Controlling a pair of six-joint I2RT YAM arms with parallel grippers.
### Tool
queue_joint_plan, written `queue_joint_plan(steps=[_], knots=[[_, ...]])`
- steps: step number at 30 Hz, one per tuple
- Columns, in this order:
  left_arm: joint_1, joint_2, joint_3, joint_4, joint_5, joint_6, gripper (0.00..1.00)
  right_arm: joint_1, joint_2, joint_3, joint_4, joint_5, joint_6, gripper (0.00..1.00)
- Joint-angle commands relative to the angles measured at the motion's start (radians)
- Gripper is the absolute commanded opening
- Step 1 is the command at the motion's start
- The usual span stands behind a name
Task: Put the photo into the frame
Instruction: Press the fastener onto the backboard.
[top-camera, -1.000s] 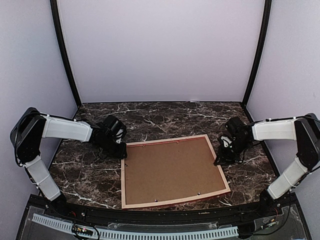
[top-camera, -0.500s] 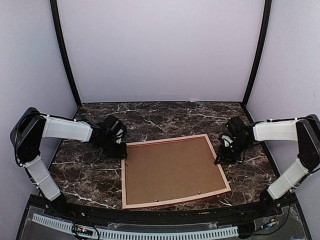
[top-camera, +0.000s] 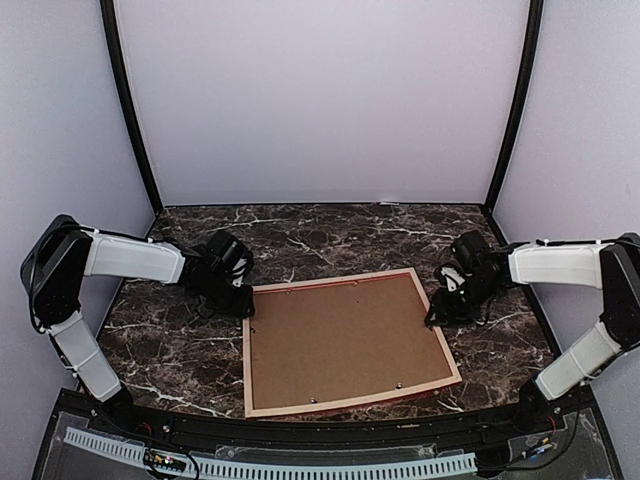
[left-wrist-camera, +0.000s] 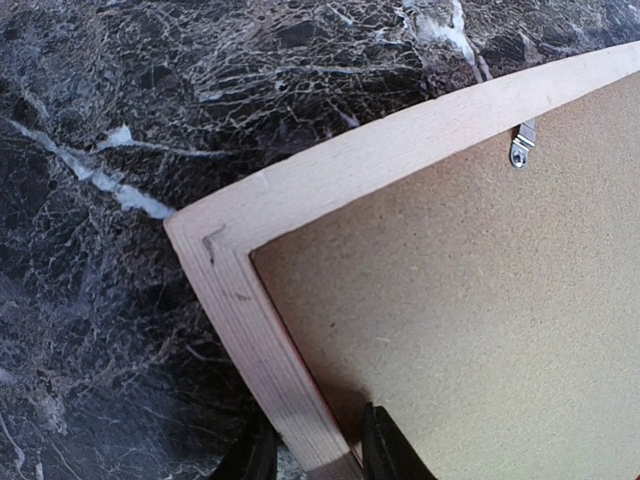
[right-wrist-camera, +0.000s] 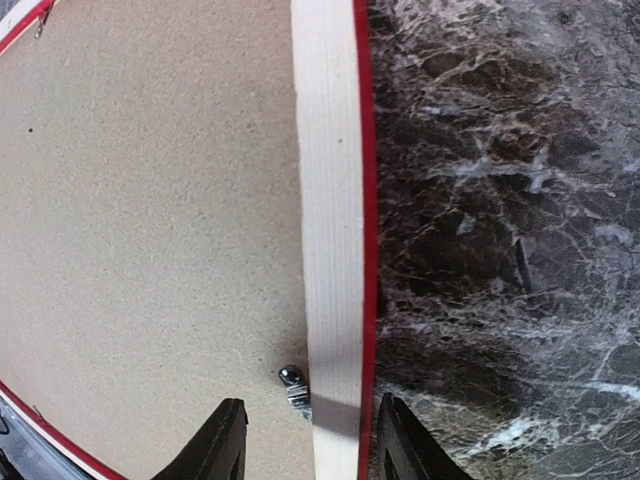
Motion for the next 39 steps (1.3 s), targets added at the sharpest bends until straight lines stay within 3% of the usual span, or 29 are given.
queue_joint_plan(steps=[1,17,31,34,39], knots=[[-0.006,0.021,-0.001,-0.072,-0.01,0.01,0.3,0.042,0.029,0.009,-0.015,0.055,-0.003,0.45],[-0.006,0.023,0.013,-0.081,-0.011,0.013,0.3,0.069,0.067,0.038,-0.023,0.117,-0.016,0.26],[-0.005,0.018,0.007,-0.075,-0.02,0.016,0.3,0.039,0.066,0.02,0.077,0.105,0.006,0.13],[-0.002,0.013,0.006,-0.073,-0.048,0.019,0.3,0.02,0.085,0.049,0.108,0.088,0.01,0.17],[0.005,0.013,0.007,-0.066,-0.07,0.009,0.36,0.014,0.121,0.097,0.103,0.081,0.018,0.42]])
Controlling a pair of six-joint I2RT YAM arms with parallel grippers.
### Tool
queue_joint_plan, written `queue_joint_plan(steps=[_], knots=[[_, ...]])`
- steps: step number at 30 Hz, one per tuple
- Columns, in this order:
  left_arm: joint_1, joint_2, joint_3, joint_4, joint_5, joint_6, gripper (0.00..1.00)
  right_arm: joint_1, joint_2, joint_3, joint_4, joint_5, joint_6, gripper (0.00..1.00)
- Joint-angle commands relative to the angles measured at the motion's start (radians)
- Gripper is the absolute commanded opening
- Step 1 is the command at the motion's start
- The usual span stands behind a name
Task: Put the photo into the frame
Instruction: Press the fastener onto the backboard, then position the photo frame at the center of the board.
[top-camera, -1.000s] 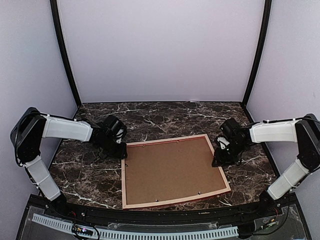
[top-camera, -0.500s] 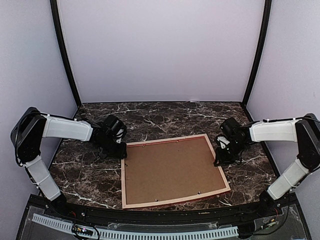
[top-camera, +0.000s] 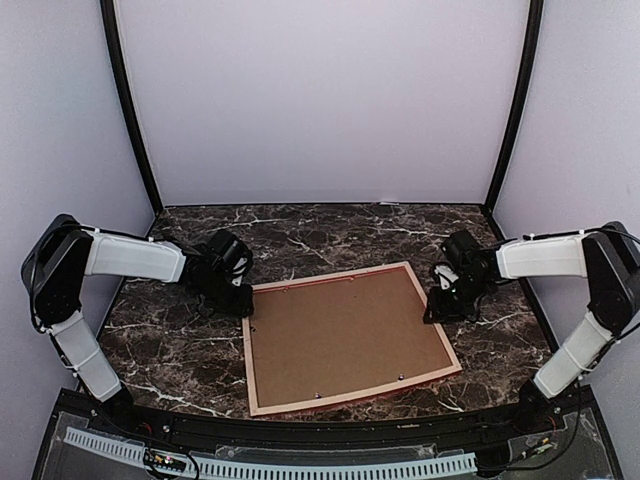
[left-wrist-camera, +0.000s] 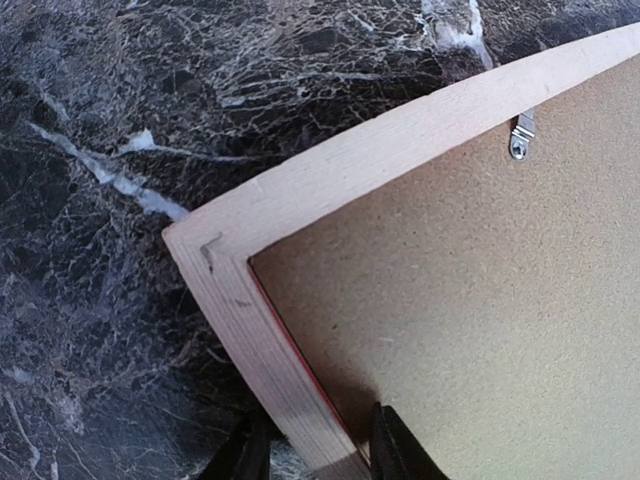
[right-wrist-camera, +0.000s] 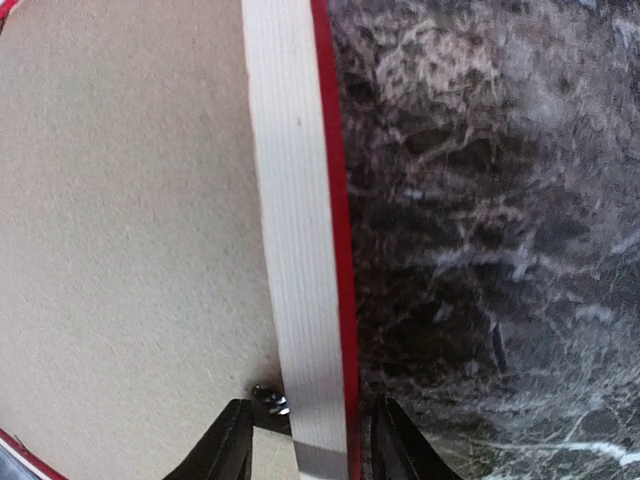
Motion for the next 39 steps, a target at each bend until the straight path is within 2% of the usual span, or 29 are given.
queue_joint_plan(steps=[1,5,6,11,15,21,27,33,39], knots=[[0.005,0.007,-0.005,-0.05,-0.031,0.002,0.37,-0.008,0.017,0.046,0.077,0.006,0.037,0.46],[0.005,-0.013,-0.007,-0.047,-0.04,-0.015,0.45,-0.007,-0.056,0.005,0.054,0.013,0.068,0.59],[0.005,-0.019,-0.008,-0.046,-0.043,-0.02,0.52,-0.007,-0.075,-0.009,0.046,0.019,0.078,0.61],[0.006,-0.078,-0.007,-0.048,-0.09,-0.033,0.77,0.006,-0.176,-0.095,0.019,0.03,0.151,0.63],[0.006,-0.139,-0.007,-0.051,-0.109,-0.039,0.9,0.021,-0.237,-0.162,0.02,0.038,0.203,0.63],[0.006,-0.236,-0.018,-0.038,-0.056,-0.026,0.95,0.04,-0.237,-0.235,0.062,0.04,0.231,0.55],[-0.035,-0.365,-0.068,0.027,-0.012,-0.022,0.95,0.043,-0.218,-0.266,0.098,0.061,0.222,0.38],[-0.193,-0.418,-0.088,0.109,-0.008,0.022,0.95,0.045,-0.214,-0.263,0.131,0.08,0.212,0.2],[-0.381,-0.318,-0.058,0.187,-0.033,0.109,0.94,0.045,-0.143,-0.231,0.255,0.058,0.234,0.05]])
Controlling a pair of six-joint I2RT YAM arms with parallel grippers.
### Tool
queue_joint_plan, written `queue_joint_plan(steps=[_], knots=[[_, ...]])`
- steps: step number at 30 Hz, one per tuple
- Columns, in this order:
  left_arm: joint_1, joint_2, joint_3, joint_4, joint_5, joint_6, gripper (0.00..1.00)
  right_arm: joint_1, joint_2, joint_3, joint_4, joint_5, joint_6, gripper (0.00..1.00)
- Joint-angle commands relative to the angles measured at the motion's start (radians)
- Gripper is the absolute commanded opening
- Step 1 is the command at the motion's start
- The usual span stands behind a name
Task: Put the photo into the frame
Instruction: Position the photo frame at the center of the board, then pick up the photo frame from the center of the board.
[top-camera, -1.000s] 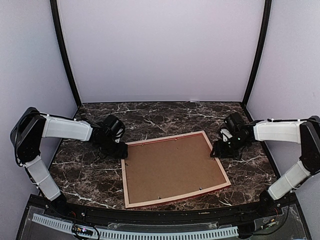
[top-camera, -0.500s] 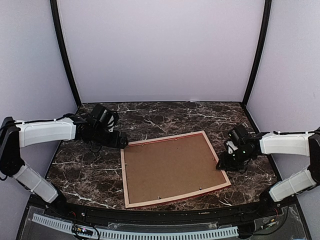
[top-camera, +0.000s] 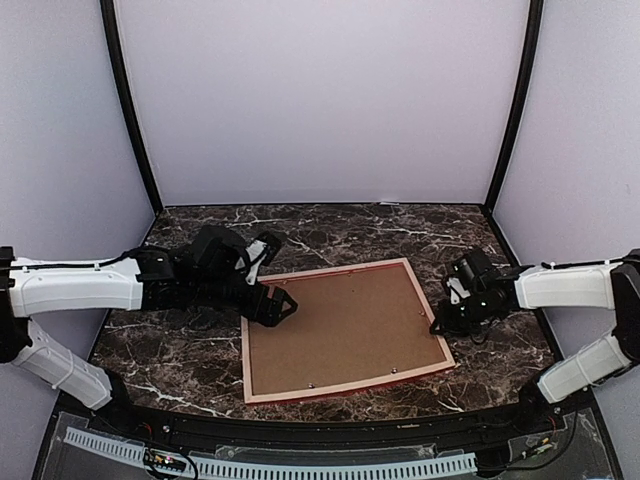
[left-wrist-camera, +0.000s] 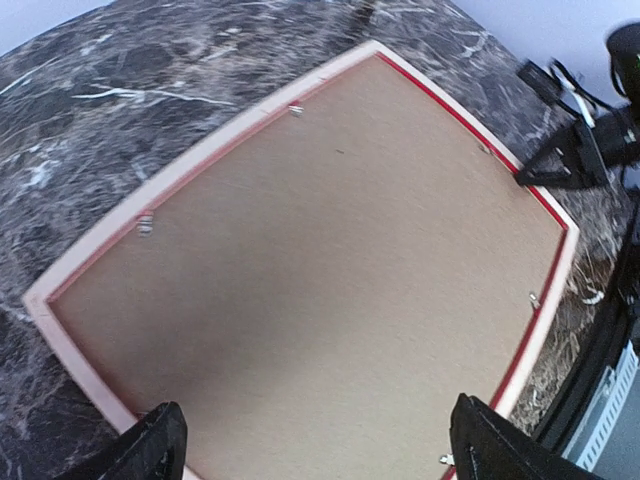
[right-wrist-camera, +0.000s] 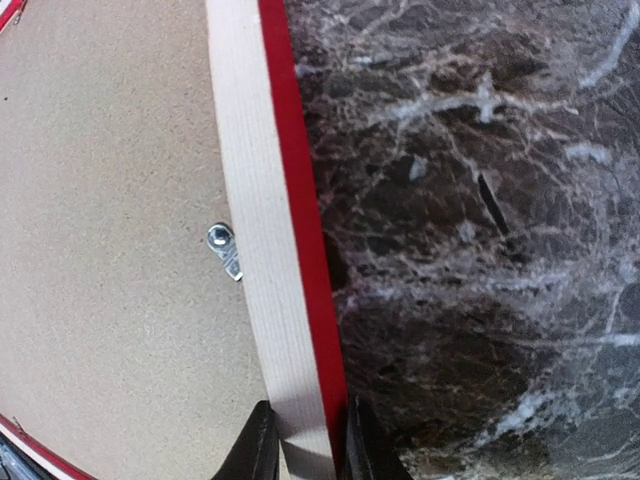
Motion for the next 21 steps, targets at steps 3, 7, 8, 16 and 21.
queue_joint_plan(steps=[3,7,8,16,21], knots=[[-0.198,0.141,0.082,0.051,-0.081,0.155,0.94,-0.001,0.117,0.044,0.14,-0.025,0.054,0.0],[-0.296,0.287,0.175,0.014,-0.184,0.246,0.95,-0.001,0.148,0.114,0.1,-0.064,0.027,0.0],[-0.322,0.333,0.192,0.005,-0.2,0.262,0.96,-0.002,0.147,0.13,0.08,-0.075,0.017,0.0],[-0.436,0.528,0.329,-0.052,-0.412,0.459,0.99,-0.003,0.111,0.264,-0.108,-0.167,-0.048,0.0],[-0.471,0.59,0.321,-0.049,-0.535,0.523,0.99,-0.003,0.098,0.319,-0.184,-0.235,-0.064,0.0]])
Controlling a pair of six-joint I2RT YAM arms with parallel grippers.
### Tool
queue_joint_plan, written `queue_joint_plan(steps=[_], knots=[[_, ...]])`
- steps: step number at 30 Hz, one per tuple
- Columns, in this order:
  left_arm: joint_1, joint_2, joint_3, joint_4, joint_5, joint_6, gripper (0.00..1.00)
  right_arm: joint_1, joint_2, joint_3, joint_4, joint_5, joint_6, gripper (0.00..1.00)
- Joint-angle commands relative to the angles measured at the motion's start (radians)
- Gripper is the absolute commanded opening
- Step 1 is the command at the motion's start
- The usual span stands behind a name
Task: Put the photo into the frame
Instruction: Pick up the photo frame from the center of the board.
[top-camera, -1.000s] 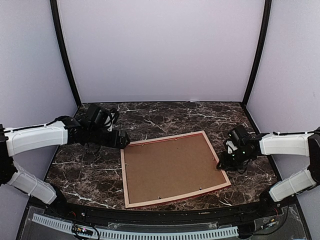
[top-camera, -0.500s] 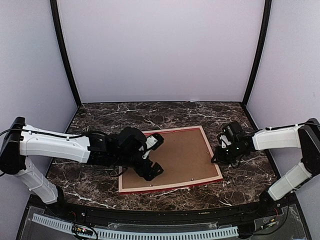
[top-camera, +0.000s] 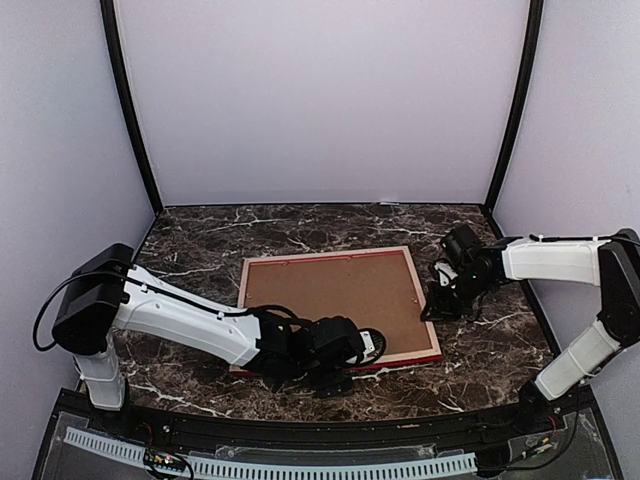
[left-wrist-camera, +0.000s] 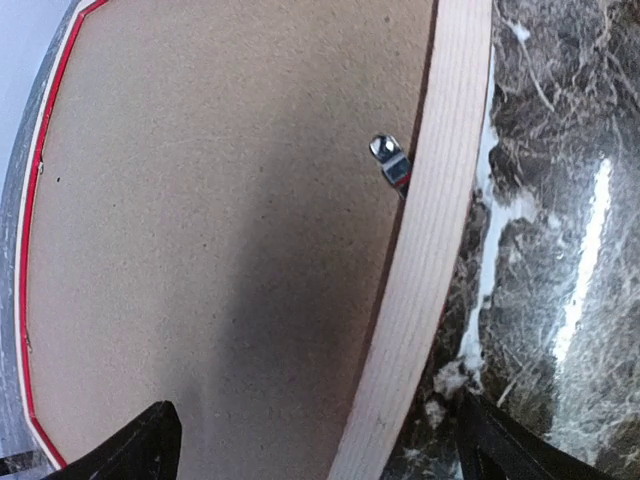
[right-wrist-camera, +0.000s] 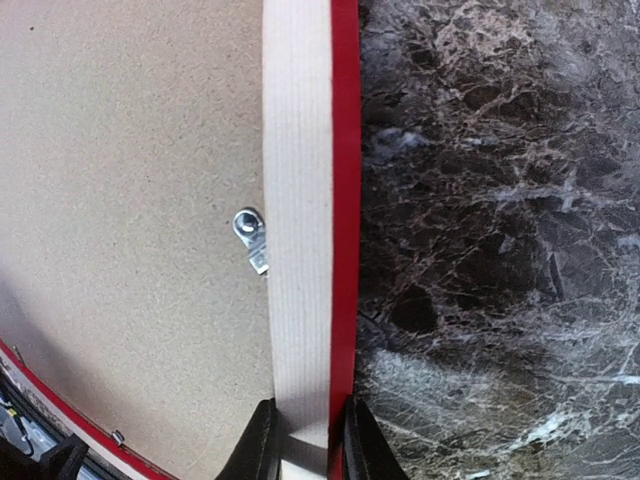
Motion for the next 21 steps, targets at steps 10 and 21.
queue_joint_plan(steps=[10,21], knots=[[-0.062,0.012,-0.09,0.029,-0.362,0.129,0.97,-0.002,-0.061,0.128,-0.099,-0.211,-0.026,0.0],[-0.08,-0.093,-0.175,0.076,-0.37,0.122,0.82,-0.002,-0.026,0.115,-0.091,-0.201,-0.037,0.11]])
